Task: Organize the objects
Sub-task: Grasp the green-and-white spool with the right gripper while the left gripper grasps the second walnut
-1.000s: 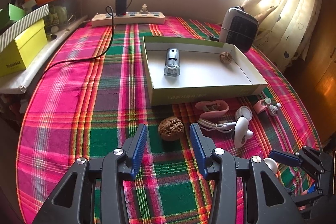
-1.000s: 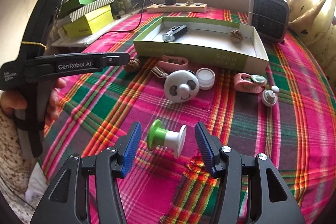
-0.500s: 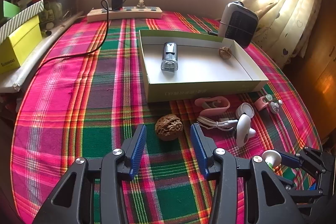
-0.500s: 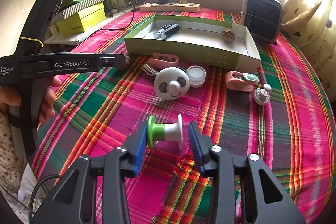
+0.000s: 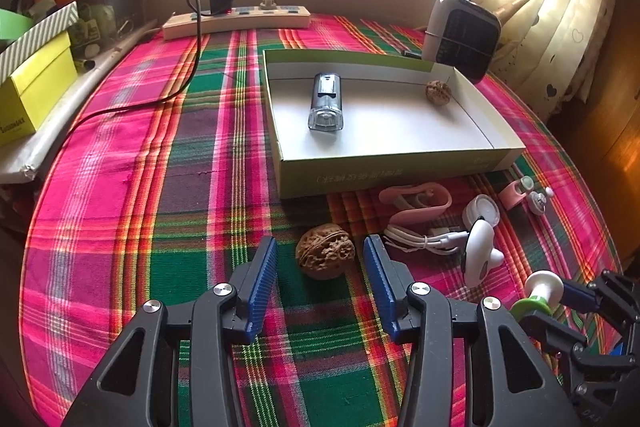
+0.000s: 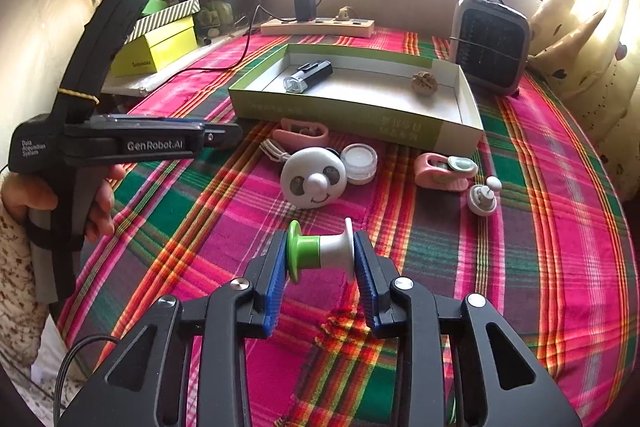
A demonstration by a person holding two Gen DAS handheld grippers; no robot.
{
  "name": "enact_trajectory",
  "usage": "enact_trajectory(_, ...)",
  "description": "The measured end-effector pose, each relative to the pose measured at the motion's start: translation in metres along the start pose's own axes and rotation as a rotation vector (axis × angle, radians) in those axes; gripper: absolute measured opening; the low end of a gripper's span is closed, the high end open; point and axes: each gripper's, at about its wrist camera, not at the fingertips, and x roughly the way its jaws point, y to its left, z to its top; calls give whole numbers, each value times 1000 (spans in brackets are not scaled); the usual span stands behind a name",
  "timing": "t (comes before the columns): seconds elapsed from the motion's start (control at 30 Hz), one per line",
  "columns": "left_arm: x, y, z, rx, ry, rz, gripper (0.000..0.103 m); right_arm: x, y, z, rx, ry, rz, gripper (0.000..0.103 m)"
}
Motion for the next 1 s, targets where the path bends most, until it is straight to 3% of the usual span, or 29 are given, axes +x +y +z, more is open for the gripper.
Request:
enact_trajectory(0.17, 5, 0, 0, -2, 5, 15, 42, 3, -4, 2, 9, 1, 1, 34)
enact_trajectory(0.43, 6, -5, 0, 28, 1, 24, 29, 7, -8, 5, 16, -2, 6, 34)
enact_trajectory(1.0, 4, -9, -2, 42, -12, 34, 28, 14, -12, 6, 30, 7, 16, 34)
